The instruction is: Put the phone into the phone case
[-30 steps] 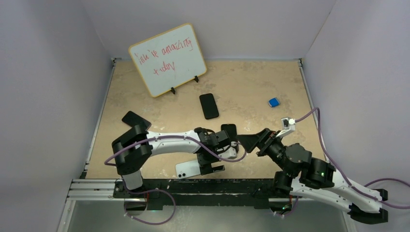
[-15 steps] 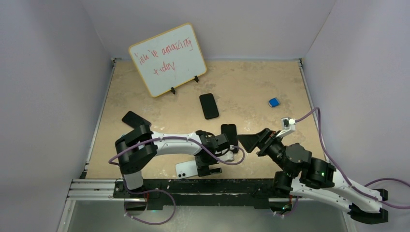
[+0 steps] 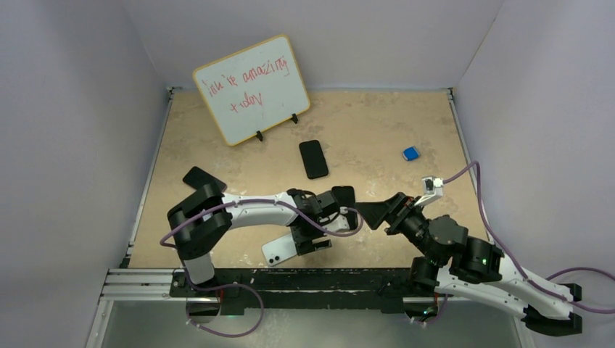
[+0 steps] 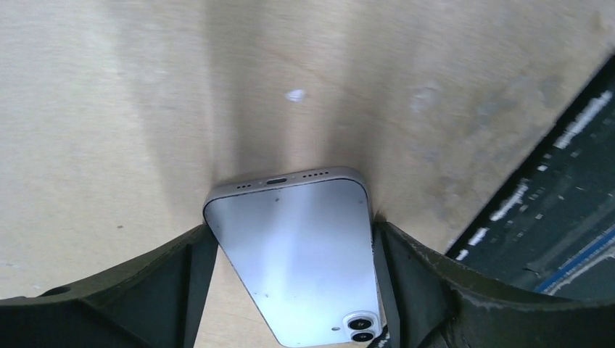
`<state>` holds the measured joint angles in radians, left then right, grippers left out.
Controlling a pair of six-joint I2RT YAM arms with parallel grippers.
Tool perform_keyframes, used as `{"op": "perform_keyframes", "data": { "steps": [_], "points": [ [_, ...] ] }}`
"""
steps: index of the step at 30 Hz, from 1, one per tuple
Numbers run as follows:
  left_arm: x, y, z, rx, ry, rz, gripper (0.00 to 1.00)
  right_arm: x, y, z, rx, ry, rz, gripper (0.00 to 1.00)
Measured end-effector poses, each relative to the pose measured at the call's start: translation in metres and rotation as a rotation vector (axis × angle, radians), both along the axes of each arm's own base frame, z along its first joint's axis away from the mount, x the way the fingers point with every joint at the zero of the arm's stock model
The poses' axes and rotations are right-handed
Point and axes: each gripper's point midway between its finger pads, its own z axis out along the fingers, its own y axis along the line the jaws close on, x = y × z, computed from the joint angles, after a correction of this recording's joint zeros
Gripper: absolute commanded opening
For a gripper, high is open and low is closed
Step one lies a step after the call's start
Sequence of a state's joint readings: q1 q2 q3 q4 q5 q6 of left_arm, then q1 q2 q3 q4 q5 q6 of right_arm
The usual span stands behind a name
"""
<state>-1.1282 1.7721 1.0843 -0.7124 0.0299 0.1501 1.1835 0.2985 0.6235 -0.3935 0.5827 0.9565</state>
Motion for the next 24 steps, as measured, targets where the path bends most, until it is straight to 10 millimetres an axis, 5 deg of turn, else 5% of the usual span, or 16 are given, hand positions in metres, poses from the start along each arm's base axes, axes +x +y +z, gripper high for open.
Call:
{"op": "perform_keyframes", "data": {
  "steps": [11,24],
  "points": [
    [0.045,0.001,0.011,-0.076,0.004,0.143,0.65,-0.013,0.016,-0.011,-0.012,0.018,0.107,0.93],
    [0.077,0.004,0.013,-0.159,0.077,0.347,0.57,-0.029,0.069,-0.082,-0.038,0.179,0.261,0.81]
  ]
}}
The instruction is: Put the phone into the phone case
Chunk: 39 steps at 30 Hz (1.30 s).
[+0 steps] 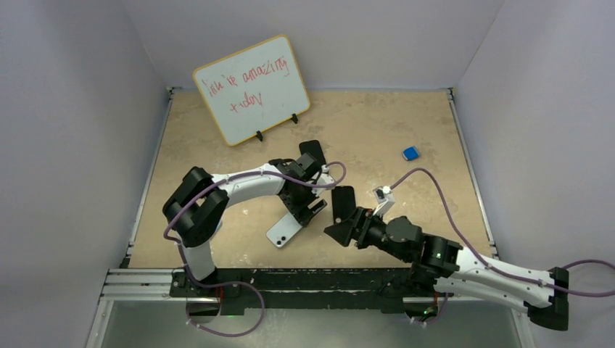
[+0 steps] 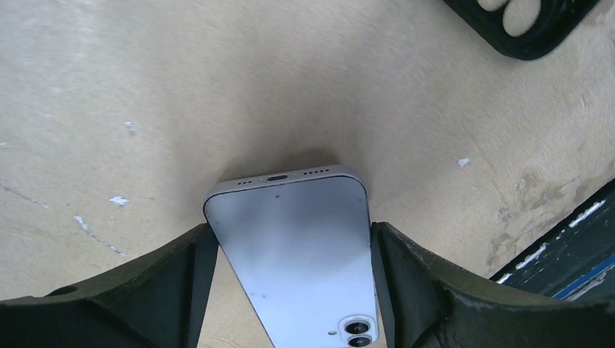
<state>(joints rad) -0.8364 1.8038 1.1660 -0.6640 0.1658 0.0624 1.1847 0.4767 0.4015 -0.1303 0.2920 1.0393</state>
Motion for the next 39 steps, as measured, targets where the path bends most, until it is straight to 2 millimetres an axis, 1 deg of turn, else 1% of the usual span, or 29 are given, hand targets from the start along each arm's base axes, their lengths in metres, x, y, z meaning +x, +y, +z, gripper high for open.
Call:
{"op": "perform_keyframes", "data": {
  "steps": [3,4,6,11,14,18,22,26,29,31,35,37,39],
  "points": [
    [0.007,0.002,0.001,-0.023,0.017,0.053,0.56,0.0,0.011,-0.019,-0.001,0.041,0.006,0.77],
    [0.008,0.001,0.002,-0.034,0.025,0.072,0.55,0.001,0.015,-0.027,-0.007,0.054,0.007,0.75],
    [0.009,-0.002,0.003,-0.057,0.041,0.101,0.54,0.002,0.021,-0.036,-0.016,0.066,0.007,0.71],
    [0.01,-0.01,0.007,-0.128,0.096,0.176,0.53,0.007,0.041,-0.052,-0.026,0.092,0.014,0.63],
    [0.01,-0.01,0.006,-0.149,0.113,0.215,0.52,0.011,0.047,-0.06,-0.032,0.109,-0.001,0.58],
    [0.006,-0.013,0.006,-0.184,0.14,0.257,0.52,0.019,0.05,-0.073,-0.056,0.124,-0.049,0.53],
    [0.001,-0.02,0.009,-0.238,0.172,0.294,0.51,0.026,0.056,-0.08,-0.049,0.132,-0.079,0.49],
    [-0.006,-0.026,0.01,-0.29,0.21,0.329,0.51,0.028,0.063,-0.09,-0.042,0.151,-0.086,0.47],
    [-0.009,-0.029,0.011,-0.311,0.229,0.35,0.49,0.029,0.066,-0.101,-0.054,0.176,-0.096,0.43],
    [-0.009,-0.03,0.012,-0.322,0.231,0.363,0.49,0.029,0.066,-0.111,-0.075,0.196,-0.103,0.43],
    [-0.012,-0.029,0.013,-0.33,0.239,0.388,0.48,0.028,0.067,-0.126,-0.093,0.231,-0.119,0.42],
    [-0.012,-0.029,0.015,-0.338,0.239,0.399,0.47,0.028,0.067,-0.132,-0.101,0.247,-0.125,0.37],
    [-0.011,-0.029,0.017,-0.347,0.239,0.411,0.48,0.028,0.069,-0.135,-0.102,0.254,-0.124,0.25]
  ]
}}
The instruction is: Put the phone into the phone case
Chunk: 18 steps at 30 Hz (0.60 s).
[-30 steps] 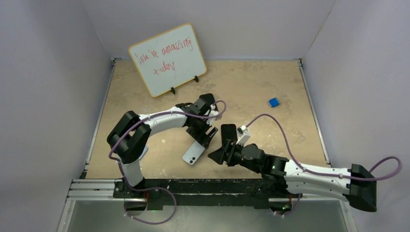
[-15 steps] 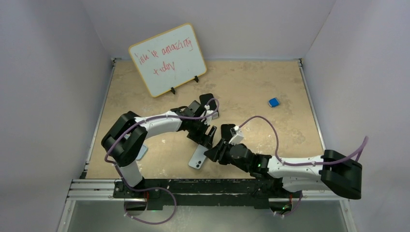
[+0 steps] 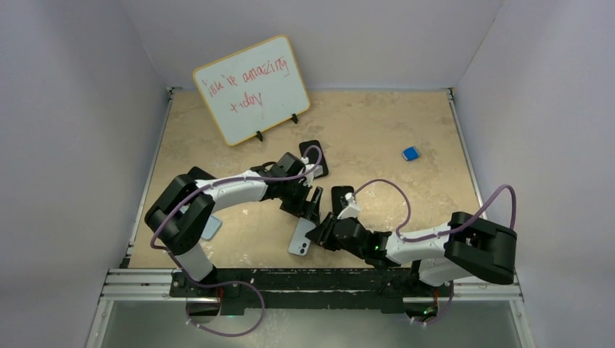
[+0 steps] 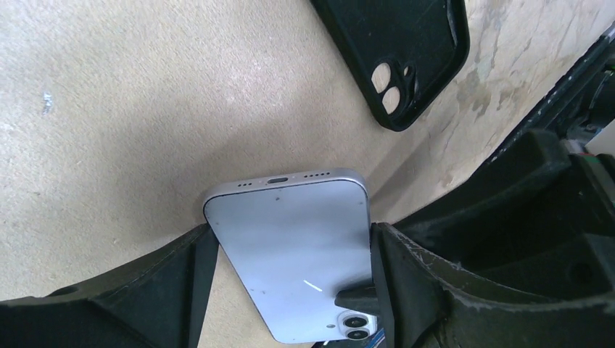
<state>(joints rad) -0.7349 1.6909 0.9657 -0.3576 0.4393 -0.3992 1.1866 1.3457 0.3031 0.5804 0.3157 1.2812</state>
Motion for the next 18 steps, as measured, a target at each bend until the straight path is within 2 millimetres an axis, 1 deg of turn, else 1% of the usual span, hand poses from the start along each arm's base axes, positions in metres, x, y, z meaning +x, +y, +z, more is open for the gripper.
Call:
{"op": "perform_keyframes", "data": {
  "steps": [4,6,7,10,11,13,16,17,18],
  "points": [
    [0.001,0.001,0.004,-0.017,-0.001,0.029,0.58,0.0,0.008,0.005,0.03,-0.001,0.015,0.0],
    [0.001,0.004,0.008,-0.02,-0.006,0.045,0.63,0.0,0.01,0.007,0.044,0.003,0.015,0.0],
    [0.002,0.006,0.012,-0.02,-0.013,0.055,0.67,0.0,0.011,0.009,0.05,0.0,0.02,0.0],
    [0.002,0.011,0.02,-0.016,-0.035,0.068,0.84,0.0,0.015,0.015,0.038,-0.029,0.056,0.0],
    [0.002,0.013,0.023,-0.013,-0.041,0.071,0.89,0.0,0.016,0.016,0.025,-0.035,0.067,0.0],
    [0.004,0.013,0.031,-0.024,-0.063,0.082,0.92,0.0,0.021,0.025,-0.005,-0.054,0.1,0.0],
    [0.009,0.015,0.054,-0.043,-0.119,0.094,0.96,0.002,0.023,0.043,-0.041,-0.087,0.131,0.0],
    [0.012,0.015,0.064,-0.049,-0.144,0.098,0.99,0.003,0.022,0.051,-0.05,-0.099,0.14,0.0],
    [0.016,0.016,0.075,-0.058,-0.177,0.104,0.99,0.004,0.02,0.058,-0.057,-0.109,0.148,0.0]
  ]
}}
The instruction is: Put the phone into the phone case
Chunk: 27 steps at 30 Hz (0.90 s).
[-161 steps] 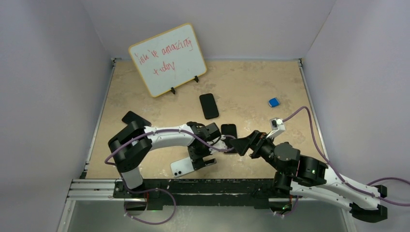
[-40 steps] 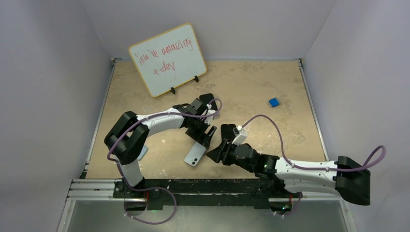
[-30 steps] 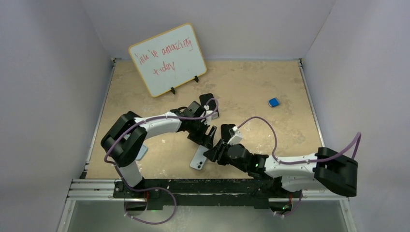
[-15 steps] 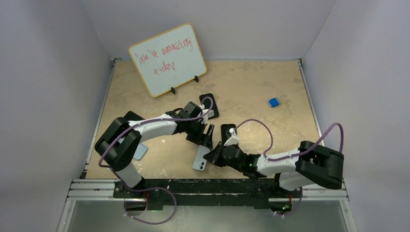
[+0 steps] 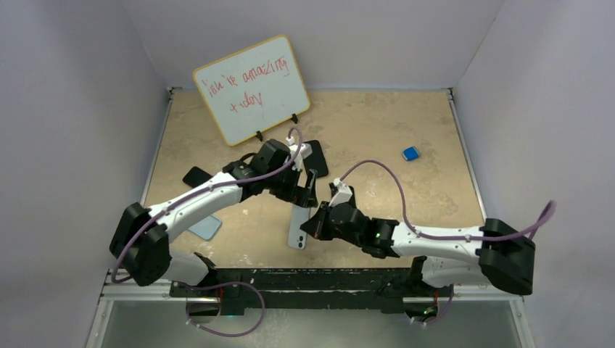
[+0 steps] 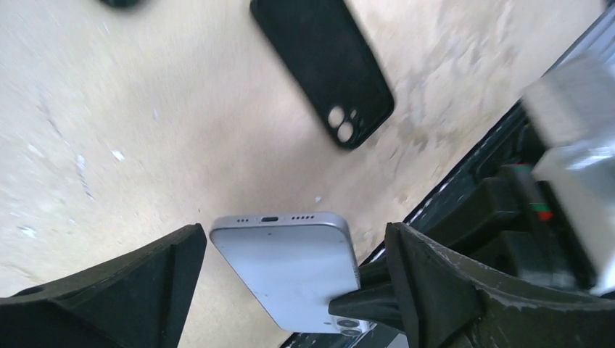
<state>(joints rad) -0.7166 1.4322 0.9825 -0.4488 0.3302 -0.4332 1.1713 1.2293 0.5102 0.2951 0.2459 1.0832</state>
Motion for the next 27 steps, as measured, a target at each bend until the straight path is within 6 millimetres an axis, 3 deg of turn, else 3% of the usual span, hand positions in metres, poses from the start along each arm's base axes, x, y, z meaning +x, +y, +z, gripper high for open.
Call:
{"op": "perform_keyframes", "data": {
  "steps": [6,9,13,18,23,27],
  "points": [
    [0.03,0.0,0.087,-0.079,-0.239,0.063,1.0,0.01,-0.027,0.028,-0.099,-0.022,-0.01,0.0],
    [0.037,0.006,0.11,-0.085,-0.32,0.084,1.0,0.02,-0.051,0.035,-0.205,-0.01,-0.049,0.0],
    [0.036,0.03,0.104,-0.017,-0.38,0.134,1.0,0.036,-0.08,0.056,-0.353,-0.002,-0.109,0.0],
    [0.021,0.074,0.069,0.12,-0.411,0.176,1.0,0.054,-0.095,0.074,-0.543,-0.005,-0.139,0.0],
    [0.012,0.102,0.05,0.208,-0.447,0.189,1.0,0.062,-0.103,0.047,-0.747,0.053,-0.112,0.0],
    [0.008,0.118,0.048,0.239,-0.486,0.214,0.99,0.069,-0.107,0.022,-0.9,0.136,-0.098,0.0]
  ]
}}
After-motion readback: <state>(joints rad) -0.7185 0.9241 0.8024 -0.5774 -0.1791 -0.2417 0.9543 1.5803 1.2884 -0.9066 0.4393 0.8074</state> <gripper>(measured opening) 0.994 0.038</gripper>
